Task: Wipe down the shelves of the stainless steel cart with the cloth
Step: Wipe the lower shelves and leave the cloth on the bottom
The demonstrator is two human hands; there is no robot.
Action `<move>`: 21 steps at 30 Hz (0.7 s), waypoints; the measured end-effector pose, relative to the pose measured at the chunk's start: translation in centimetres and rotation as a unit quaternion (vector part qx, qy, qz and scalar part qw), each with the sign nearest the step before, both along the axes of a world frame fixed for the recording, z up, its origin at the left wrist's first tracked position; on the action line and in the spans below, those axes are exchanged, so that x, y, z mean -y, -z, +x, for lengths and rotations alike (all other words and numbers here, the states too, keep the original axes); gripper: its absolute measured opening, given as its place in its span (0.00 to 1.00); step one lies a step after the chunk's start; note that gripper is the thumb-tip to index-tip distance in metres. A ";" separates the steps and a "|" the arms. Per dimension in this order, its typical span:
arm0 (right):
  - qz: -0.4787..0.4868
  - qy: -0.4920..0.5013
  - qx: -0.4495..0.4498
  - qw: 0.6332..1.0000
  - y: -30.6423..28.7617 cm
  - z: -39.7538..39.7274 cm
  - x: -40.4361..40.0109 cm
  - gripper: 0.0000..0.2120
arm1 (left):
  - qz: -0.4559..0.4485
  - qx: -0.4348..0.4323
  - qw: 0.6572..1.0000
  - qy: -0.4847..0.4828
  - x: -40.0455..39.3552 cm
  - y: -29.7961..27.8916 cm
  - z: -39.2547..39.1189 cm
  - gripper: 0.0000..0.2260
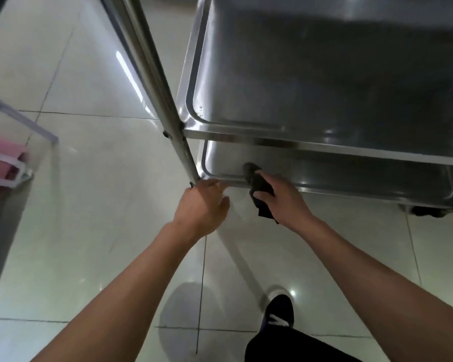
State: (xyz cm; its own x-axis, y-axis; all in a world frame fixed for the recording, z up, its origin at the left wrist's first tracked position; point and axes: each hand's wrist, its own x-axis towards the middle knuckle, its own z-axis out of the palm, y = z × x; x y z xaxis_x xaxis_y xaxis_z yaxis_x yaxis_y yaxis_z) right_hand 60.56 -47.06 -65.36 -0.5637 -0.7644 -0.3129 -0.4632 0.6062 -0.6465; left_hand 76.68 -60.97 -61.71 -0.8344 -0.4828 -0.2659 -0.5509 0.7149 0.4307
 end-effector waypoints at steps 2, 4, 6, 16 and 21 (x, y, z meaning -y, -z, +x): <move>-0.013 -0.004 -0.010 1.000 2.5 -0.9 1.8 0.23 | -0.014 0.000 1.000 0.000 1.1 3.2 -0.4 0.14; -0.030 -0.001 -0.008 1.000 5.2 -1.7 3.6 0.24 | -0.032 0.003 0.999 -0.002 2.1 6.1 -1.0 0.14; -0.040 -0.003 -0.036 0.999 7.8 -2.6 5.4 0.24 | -0.052 -0.007 0.999 -0.002 2.8 8.5 -1.7 0.15; -0.033 -0.055 -0.159 0.985 17.0 -3.1 9.1 0.22 | -0.120 0.015 0.993 -0.009 3.8 15.3 -2.8 0.15; 0.011 -0.093 -0.197 0.976 18.2 -3.7 9.1 0.24 | -0.140 0.016 0.990 0.015 4.3 16.1 -2.8 0.15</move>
State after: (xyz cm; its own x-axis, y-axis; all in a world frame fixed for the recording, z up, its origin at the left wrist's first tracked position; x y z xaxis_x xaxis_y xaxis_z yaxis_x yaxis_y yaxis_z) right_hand 56.87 -56.15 -83.60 -0.4951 -0.8609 -0.1170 -0.7772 0.4991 -0.3833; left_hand 73.90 -65.27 -77.78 -0.8431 -0.5160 -0.1513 -0.5372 0.8204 0.1957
